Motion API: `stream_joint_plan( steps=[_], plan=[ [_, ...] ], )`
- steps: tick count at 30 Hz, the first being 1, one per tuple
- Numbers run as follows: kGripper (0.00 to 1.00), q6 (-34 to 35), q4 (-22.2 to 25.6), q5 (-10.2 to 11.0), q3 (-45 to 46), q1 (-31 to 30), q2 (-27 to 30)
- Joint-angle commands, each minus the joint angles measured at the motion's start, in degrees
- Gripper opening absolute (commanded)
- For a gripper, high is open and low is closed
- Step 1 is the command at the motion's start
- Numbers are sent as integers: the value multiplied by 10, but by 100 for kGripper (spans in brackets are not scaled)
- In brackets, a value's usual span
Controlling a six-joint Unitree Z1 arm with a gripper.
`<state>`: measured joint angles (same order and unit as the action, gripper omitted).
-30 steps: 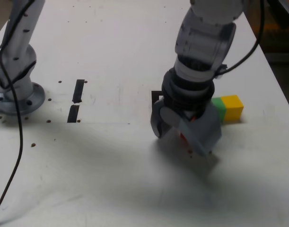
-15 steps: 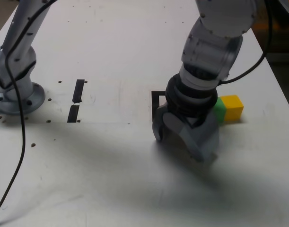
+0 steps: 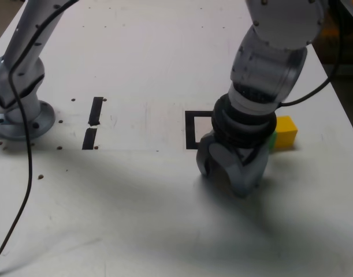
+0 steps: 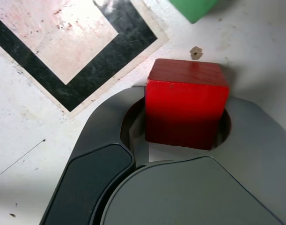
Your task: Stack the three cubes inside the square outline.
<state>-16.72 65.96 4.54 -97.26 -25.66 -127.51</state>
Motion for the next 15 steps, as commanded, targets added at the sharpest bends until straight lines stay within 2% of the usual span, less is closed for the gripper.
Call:
stream_joint_plan(
  steps=[1, 8, 15],
  plan=[
    [29, 2, -2, 1, -3, -3, -10],
    [19, 26, 15, 4, 1, -12, 4],
    [18, 98, 60, 9, 22, -28, 67]
  ],
)
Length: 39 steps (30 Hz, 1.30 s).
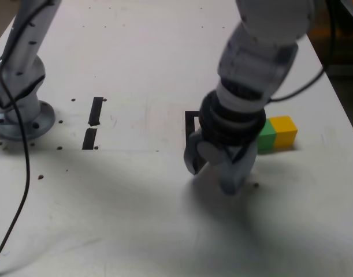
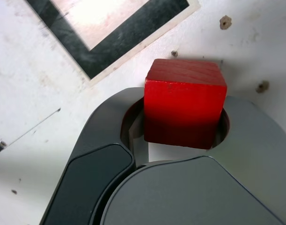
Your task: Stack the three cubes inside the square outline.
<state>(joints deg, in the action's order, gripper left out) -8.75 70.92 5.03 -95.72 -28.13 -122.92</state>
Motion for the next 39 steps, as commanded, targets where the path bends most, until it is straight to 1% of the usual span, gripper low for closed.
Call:
stream_joint_plan(
  steps=[1, 7, 9, 11, 15, 20, 32, 35, 39],
  plan=[
    [18, 31, 17, 6, 11, -4, 33],
    [18, 112, 61, 31, 35, 1, 102],
    [18, 134, 70, 35, 45, 10, 119],
    [18, 157, 71, 33, 56, 23, 134],
    [18, 190, 64, 27, 65, 48, 147],
    [18, 216, 32, 10, 77, 75, 147],
    [18, 219, -42, -29, 113, 113, 106],
    [18, 217, -55, -35, 119, 119, 95],
    [18, 215, -68, -37, 120, 125, 81]
  ],
)
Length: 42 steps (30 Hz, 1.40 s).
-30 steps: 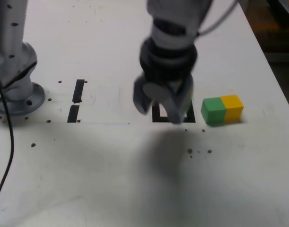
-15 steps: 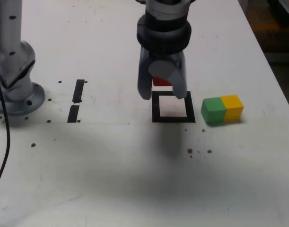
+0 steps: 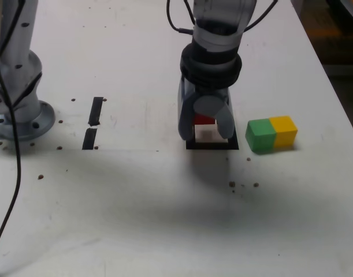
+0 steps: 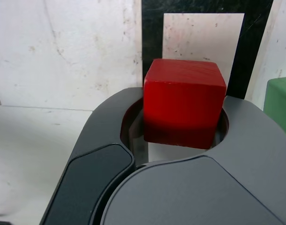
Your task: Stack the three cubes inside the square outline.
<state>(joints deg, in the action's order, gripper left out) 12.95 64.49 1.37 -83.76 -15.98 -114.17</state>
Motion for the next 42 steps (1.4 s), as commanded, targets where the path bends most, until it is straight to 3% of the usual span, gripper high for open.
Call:
stream_joint_plan(
  steps=[1, 16, 30, 42],
  plan=[
    [18, -2, -6, -1, 0, 6, -9],
    [22, -11, -35, -2, 2, 15, -28],
    [60, -13, -39, -8, 16, 22, -31],
    [79, -20, -58, -6, 30, 25, -28]
  ],
)
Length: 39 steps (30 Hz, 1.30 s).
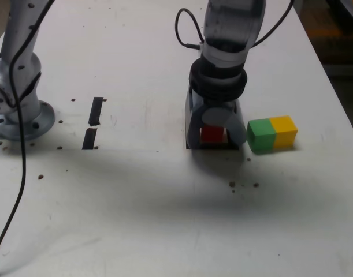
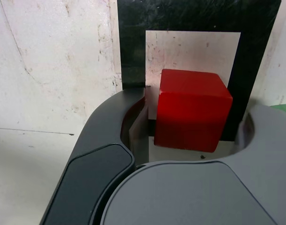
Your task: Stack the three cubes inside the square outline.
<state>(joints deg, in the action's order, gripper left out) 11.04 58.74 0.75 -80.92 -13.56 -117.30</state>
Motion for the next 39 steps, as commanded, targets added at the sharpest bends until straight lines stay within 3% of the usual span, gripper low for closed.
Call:
stream_joint_plan(
  steps=[1, 11, 24, 31, 39],
  plan=[
    [81, 0, -1, 1, 4, 1, 5],
    [83, 13, 30, 23, 13, 2, 48],
    [85, 9, 163, 62, -40, -8, 115],
    [88, -64, 198, 93, -87, -31, 117],
    [99, -218, 202, 128, -81, -44, 118]
  ],
)
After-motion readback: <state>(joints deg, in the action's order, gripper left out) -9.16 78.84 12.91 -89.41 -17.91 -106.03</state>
